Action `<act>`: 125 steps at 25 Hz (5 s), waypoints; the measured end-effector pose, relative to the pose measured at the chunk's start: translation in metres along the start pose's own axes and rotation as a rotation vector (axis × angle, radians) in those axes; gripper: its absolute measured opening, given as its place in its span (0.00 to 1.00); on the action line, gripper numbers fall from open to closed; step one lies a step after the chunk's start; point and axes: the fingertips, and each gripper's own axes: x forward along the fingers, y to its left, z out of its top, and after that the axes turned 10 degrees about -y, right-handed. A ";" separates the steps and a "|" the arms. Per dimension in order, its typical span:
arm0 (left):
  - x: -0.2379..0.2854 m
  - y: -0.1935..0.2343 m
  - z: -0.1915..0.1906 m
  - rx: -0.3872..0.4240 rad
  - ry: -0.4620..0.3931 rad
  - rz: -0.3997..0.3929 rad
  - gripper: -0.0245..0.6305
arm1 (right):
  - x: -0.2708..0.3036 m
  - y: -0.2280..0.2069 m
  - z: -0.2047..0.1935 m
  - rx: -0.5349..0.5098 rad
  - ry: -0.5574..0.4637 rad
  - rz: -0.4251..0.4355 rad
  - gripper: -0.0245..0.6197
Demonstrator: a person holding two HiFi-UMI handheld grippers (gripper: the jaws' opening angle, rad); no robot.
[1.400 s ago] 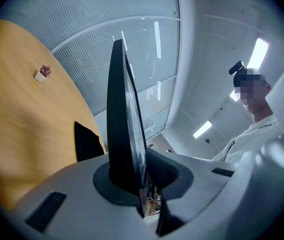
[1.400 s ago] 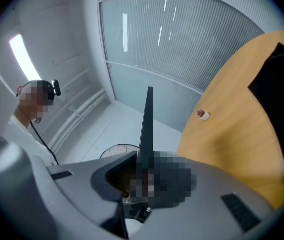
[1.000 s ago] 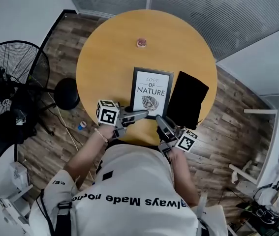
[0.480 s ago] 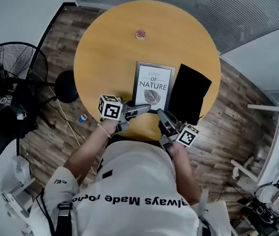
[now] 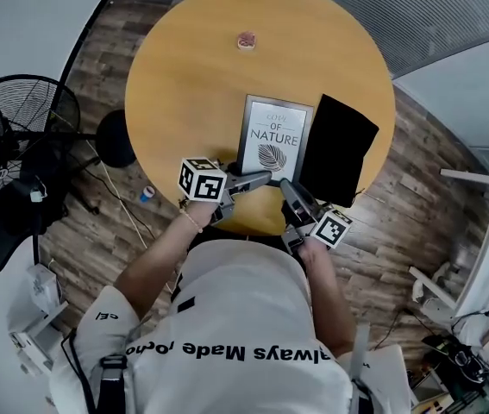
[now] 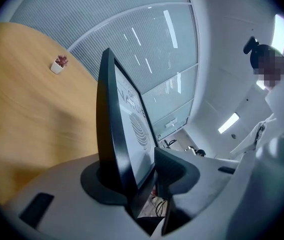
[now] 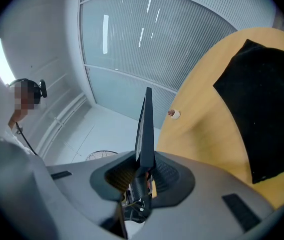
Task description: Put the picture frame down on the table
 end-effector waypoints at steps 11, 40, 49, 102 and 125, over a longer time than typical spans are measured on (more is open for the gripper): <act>0.000 0.034 -0.017 0.050 -0.017 0.139 0.40 | 0.001 -0.031 -0.016 0.020 0.005 -0.100 0.21; 0.003 0.098 -0.067 -0.008 0.015 0.302 0.48 | -0.005 -0.098 -0.050 0.027 0.012 -0.272 0.25; 0.004 0.112 -0.078 -0.010 0.046 0.338 0.49 | -0.006 -0.115 -0.057 0.008 0.028 -0.306 0.26; 0.002 0.147 -0.099 0.170 0.205 0.579 0.56 | -0.010 -0.160 -0.074 -0.201 0.187 -0.513 0.39; -0.002 0.153 -0.101 0.243 0.252 0.624 0.57 | -0.011 -0.163 -0.077 -0.288 0.226 -0.535 0.39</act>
